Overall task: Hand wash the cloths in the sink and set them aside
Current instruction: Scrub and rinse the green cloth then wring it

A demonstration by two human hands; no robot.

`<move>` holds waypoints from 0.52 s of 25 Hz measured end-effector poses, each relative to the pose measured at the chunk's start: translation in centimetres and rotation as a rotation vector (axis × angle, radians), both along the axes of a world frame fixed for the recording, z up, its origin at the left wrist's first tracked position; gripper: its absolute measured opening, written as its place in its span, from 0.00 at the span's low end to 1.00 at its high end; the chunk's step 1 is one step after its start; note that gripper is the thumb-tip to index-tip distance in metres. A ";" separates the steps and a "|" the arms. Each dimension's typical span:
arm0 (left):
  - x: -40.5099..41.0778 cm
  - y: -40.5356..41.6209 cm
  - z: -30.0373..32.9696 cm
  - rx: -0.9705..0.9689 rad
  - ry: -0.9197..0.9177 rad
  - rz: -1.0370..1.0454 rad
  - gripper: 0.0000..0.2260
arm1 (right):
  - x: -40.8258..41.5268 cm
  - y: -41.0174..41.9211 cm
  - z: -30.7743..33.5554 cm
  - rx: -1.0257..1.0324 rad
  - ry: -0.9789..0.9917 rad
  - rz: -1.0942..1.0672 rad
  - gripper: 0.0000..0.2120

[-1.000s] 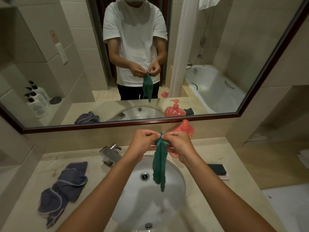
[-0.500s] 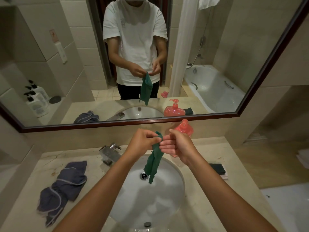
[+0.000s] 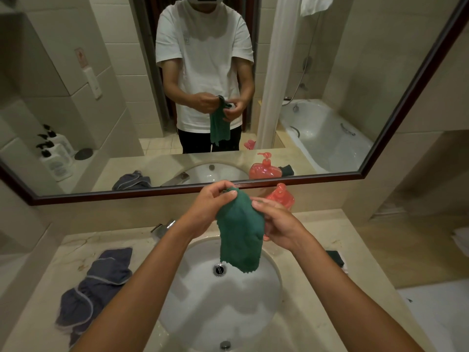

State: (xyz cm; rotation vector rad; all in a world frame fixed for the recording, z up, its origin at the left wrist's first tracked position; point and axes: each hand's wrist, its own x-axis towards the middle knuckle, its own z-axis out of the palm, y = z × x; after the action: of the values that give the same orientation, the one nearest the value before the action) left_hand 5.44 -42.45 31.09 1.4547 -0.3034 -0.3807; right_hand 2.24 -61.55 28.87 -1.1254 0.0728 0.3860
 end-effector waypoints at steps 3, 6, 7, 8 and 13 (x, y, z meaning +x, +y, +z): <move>0.2 0.7 -0.3 0.044 -0.009 0.106 0.02 | 0.2 -0.1 0.4 -0.005 0.003 -0.114 0.03; 0.4 1.1 -0.4 0.164 -0.059 0.224 0.06 | 0.8 -0.5 0.8 -0.183 -0.155 -0.221 0.02; 0.5 1.1 -0.3 0.184 -0.071 0.243 0.07 | 0.8 -0.4 1.2 -0.242 -0.200 -0.209 0.02; 0.6 1.1 -0.2 0.189 -0.080 0.262 0.07 | 0.8 -0.3 1.4 -0.288 -0.234 -0.196 0.02; 0.7 0.9 0.0 0.160 -0.101 0.257 0.04 | 0.7 0.4 1.4 -0.314 -0.257 -0.170 0.05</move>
State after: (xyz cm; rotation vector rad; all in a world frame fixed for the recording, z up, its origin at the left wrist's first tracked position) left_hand 6.12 -41.53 31.06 1.6504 -0.1666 -0.1252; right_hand 2.92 -61.13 30.23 -1.4597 0.0016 0.0762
